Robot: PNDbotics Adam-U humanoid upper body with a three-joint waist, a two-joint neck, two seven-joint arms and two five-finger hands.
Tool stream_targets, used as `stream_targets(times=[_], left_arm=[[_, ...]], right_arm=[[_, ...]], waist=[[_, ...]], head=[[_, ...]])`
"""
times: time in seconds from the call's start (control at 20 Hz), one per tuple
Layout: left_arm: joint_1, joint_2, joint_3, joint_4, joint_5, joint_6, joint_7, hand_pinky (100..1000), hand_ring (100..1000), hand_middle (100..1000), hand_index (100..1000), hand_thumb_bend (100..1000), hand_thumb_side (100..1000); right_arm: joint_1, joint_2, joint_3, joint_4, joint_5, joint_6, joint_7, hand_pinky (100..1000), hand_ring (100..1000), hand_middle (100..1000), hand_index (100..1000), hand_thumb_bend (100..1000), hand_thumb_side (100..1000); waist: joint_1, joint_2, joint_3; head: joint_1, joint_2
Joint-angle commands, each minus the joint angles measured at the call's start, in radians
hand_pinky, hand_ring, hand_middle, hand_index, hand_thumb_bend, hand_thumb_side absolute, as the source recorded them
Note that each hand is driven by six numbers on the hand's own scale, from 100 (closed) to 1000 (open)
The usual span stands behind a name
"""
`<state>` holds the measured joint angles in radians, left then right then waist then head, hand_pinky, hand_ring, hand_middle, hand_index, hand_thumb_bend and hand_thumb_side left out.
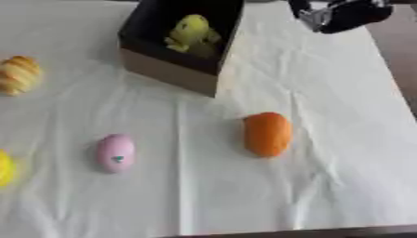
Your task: Pick up objects on the table and place them in the box.
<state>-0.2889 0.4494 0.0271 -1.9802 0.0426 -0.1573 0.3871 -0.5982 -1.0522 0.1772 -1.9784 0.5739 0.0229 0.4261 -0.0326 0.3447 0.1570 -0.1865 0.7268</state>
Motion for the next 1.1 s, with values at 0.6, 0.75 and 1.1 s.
stream_targets(times=[0.6, 0.75, 1.1], left_arm=[[-0.011, 0.017, -0.006, -0.02, 0.011, 0.005, -0.011, 750, 823, 759, 858, 440, 775], [-0.01, 0.017, -0.007, -0.02, 0.012, 0.006, -0.011, 750, 823, 759, 858, 440, 774], [-0.01, 0.015, -0.011, -0.02, 0.012, 0.009, -0.016, 749, 824, 759, 858, 440, 774]], right_arm=[[0.145, -0.029, 0.049, -0.022, -0.066, -0.132, -0.057, 877, 904, 831, 932, 100, 408], [0.162, -0.006, 0.074, -0.022, -0.076, -0.138, -0.045, 882, 902, 833, 937, 100, 432], [0.201, 0.02, 0.125, -0.022, -0.118, -0.156, 0.025, 899, 914, 850, 952, 100, 474]], waist=[[-0.005, -0.01, -0.014], [-0.006, -0.011, -0.018], [-0.006, -0.019, -0.018]], head=[[0.002, -0.007], [0.001, -0.005], [0.006, -0.005]])
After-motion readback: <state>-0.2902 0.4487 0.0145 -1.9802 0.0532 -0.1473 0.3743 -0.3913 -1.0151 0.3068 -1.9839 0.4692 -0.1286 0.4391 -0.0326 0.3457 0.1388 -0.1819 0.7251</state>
